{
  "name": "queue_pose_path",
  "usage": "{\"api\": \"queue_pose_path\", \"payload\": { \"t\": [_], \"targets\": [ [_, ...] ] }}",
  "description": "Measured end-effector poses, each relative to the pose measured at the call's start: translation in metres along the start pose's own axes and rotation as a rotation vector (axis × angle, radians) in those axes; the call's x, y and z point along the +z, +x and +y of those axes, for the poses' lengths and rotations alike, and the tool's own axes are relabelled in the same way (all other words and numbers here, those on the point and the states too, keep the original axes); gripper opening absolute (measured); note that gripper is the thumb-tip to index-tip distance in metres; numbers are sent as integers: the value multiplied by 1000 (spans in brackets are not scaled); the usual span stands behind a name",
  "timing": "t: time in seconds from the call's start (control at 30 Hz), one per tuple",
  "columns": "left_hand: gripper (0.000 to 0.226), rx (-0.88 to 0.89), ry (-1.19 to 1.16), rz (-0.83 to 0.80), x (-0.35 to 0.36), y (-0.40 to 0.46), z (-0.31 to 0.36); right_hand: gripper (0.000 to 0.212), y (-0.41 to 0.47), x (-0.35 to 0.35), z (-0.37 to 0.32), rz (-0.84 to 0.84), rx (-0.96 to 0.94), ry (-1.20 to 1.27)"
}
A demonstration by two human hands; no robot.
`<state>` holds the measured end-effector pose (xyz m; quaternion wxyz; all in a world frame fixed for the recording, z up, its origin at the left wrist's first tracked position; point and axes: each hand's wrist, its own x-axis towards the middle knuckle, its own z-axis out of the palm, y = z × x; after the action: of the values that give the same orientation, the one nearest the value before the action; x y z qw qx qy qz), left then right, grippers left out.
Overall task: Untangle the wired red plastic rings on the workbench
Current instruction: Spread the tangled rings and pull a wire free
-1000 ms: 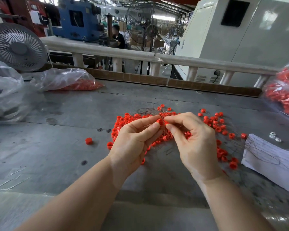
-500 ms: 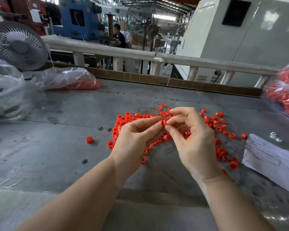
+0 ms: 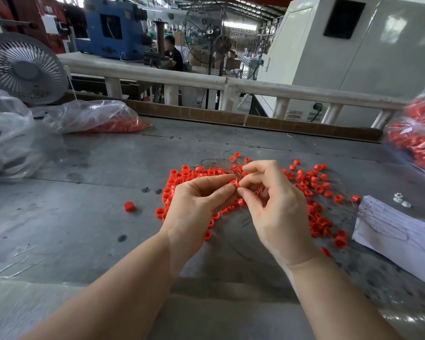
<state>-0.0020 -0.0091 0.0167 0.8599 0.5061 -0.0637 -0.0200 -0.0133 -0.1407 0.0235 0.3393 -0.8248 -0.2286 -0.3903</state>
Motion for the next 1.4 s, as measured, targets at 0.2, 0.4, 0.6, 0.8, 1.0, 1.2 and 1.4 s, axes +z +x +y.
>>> {"api": "queue_pose_path", "payload": {
  "t": [0.2, 0.4, 0.6, 0.8, 1.0, 1.2, 1.4],
  "targets": [
    [22, -8, 5, -2, 0, 0, 0, 20, 1, 1, -1, 2, 2, -2],
    [26, -19, -8, -7, -2, 2, 0, 15, 4, 2, -3, -15, -4, -37],
    [17, -36, -5, -1, 0, 11, 3, 14, 18, 2, -3, -60, 22, -84],
    [17, -69, -8, 30, 3, 22, 7, 14, 31, 5, 3, -127, 90, -62],
    [17, -88, -24, 54, 6, 26, 6, 18, 28, 5, 13, -125, 199, 74],
    [18, -72, -82, 34, 7, 21, -2, 16, 18, 9, 15, -52, 231, 169],
    [19, -30, -91, -2, 4, 14, -1, 28, 17, 7, 11, -23, 284, 276]
  ]
}}
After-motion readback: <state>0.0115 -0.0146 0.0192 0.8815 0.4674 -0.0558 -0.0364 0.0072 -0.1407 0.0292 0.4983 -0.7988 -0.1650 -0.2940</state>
